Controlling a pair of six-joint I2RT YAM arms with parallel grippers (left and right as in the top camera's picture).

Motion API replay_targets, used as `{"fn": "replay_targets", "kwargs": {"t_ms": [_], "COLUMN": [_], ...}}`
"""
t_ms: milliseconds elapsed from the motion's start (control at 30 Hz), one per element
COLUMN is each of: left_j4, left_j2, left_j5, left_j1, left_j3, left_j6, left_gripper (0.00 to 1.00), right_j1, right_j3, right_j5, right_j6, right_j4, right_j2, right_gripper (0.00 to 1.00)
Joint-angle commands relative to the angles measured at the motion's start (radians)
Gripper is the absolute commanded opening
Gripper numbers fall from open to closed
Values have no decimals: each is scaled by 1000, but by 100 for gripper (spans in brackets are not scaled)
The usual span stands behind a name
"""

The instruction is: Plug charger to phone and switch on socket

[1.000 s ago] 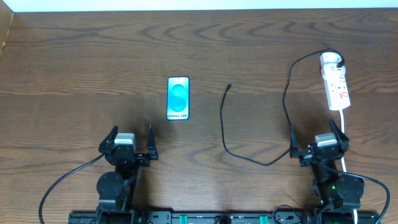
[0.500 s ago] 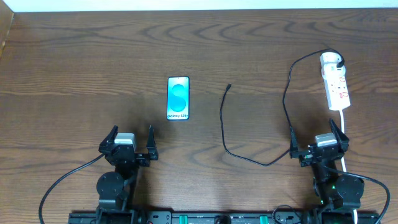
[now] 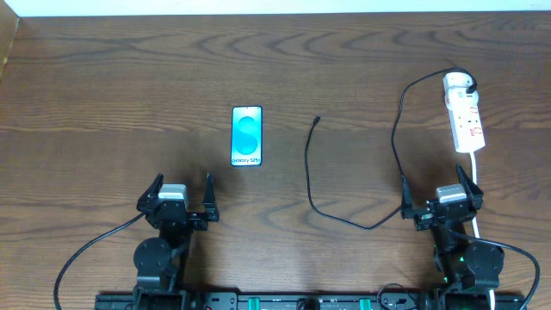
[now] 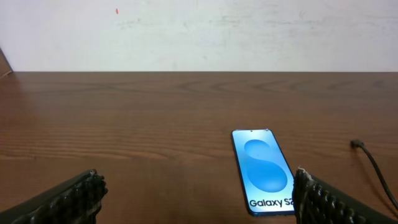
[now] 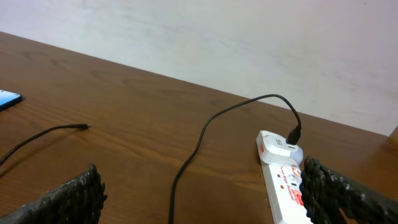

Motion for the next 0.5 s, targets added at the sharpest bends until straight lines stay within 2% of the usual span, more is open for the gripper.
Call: {"fn": "replay_targets", "kwargs": {"t_ms": [0, 467], "left_j4": [-11, -10], "left_j2": [-7, -7], "left_j5": [-16, -16], "left_j1": [-4, -4], "left_j3": [-29, -29], "left_j6": [14, 14], "left_gripper": [98, 98], "right_j1": [8, 8], "right_j3": [-3, -3], "right_j5": [-3, -3], "right_j6": [13, 13], "right_j4": [-3, -3], "right_j2": [-7, -7], "right_gripper": [99, 99]}}
